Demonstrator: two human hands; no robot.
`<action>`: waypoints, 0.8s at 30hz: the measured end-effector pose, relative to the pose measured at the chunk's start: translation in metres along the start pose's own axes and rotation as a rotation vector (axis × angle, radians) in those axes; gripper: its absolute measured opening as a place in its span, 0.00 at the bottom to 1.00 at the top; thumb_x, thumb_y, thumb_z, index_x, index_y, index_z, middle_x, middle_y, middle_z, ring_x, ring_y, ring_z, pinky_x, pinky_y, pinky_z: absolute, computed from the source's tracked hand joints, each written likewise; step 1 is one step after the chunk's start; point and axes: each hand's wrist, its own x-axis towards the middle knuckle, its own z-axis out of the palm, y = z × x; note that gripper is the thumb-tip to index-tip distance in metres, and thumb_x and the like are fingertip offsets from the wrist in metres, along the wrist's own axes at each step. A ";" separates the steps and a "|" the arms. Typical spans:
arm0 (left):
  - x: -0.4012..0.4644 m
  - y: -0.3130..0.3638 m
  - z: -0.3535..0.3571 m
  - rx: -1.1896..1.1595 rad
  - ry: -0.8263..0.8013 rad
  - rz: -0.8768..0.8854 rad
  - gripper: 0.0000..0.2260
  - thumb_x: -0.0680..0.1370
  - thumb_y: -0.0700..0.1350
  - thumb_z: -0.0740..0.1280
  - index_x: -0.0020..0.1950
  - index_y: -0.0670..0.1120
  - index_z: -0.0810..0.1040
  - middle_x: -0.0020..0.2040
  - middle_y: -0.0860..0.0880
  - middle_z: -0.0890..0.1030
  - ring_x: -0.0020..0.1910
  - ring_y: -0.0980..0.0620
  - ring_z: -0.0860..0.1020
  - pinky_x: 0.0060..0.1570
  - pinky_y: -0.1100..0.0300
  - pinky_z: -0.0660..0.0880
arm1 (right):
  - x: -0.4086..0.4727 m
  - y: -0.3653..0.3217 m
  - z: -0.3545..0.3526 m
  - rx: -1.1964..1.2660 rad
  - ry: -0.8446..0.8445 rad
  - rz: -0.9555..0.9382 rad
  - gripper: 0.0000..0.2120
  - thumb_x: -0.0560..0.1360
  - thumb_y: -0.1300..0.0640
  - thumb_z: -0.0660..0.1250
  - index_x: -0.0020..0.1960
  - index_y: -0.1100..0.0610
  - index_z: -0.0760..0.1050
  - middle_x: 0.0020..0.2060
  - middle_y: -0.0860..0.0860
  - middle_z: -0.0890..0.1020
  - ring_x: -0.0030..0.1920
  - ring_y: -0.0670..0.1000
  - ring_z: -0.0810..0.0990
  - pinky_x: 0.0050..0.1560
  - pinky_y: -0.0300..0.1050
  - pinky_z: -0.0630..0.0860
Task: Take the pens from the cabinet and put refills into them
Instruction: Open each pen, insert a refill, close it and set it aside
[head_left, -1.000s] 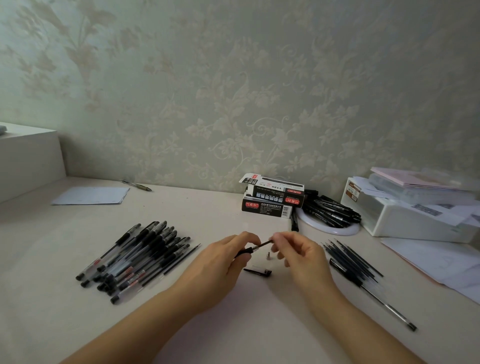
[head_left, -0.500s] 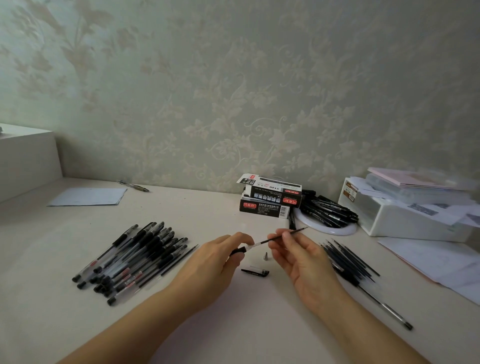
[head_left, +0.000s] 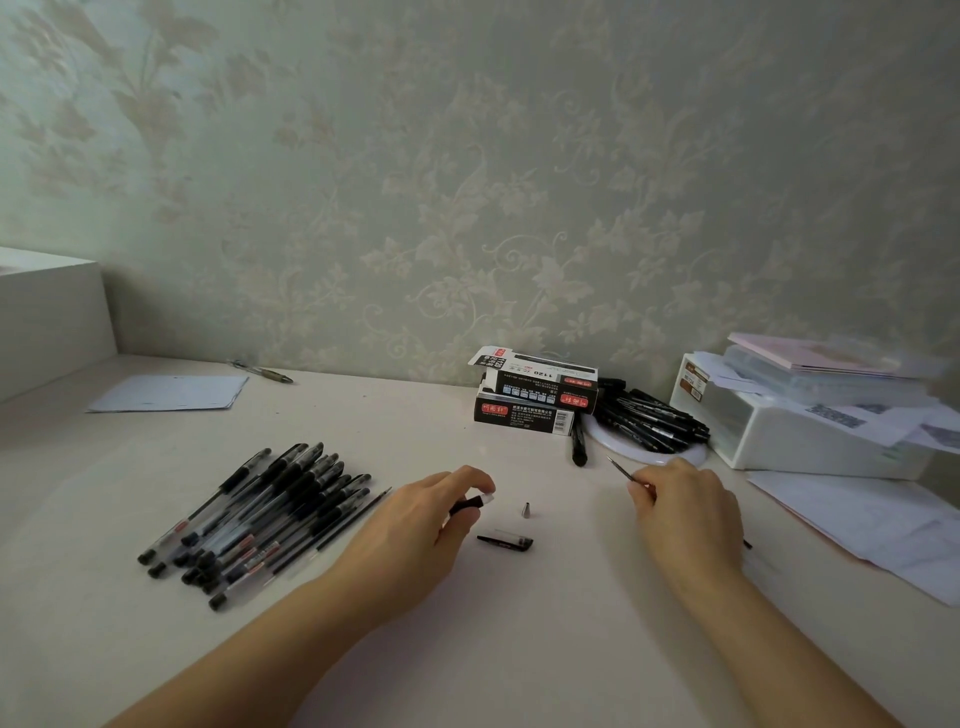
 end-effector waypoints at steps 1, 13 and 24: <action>0.000 0.000 0.000 0.002 0.000 -0.002 0.09 0.81 0.46 0.60 0.59 0.59 0.71 0.41 0.67 0.71 0.39 0.71 0.72 0.36 0.73 0.65 | 0.000 0.000 0.000 -0.048 -0.009 0.009 0.10 0.80 0.51 0.62 0.50 0.48 0.82 0.44 0.49 0.79 0.47 0.54 0.76 0.41 0.45 0.64; 0.005 -0.012 -0.027 0.294 0.109 -0.290 0.05 0.77 0.50 0.65 0.52 0.52 0.75 0.49 0.55 0.77 0.46 0.52 0.76 0.44 0.57 0.74 | -0.005 -0.016 0.004 0.149 0.015 -0.154 0.10 0.77 0.53 0.67 0.57 0.50 0.82 0.50 0.48 0.81 0.50 0.55 0.77 0.47 0.49 0.70; 0.000 -0.033 -0.041 0.547 -0.026 -0.540 0.08 0.79 0.49 0.62 0.42 0.48 0.68 0.51 0.49 0.77 0.52 0.47 0.76 0.41 0.57 0.70 | -0.019 -0.040 0.002 0.354 0.031 -0.374 0.08 0.76 0.56 0.69 0.54 0.51 0.83 0.46 0.45 0.82 0.48 0.52 0.78 0.49 0.53 0.76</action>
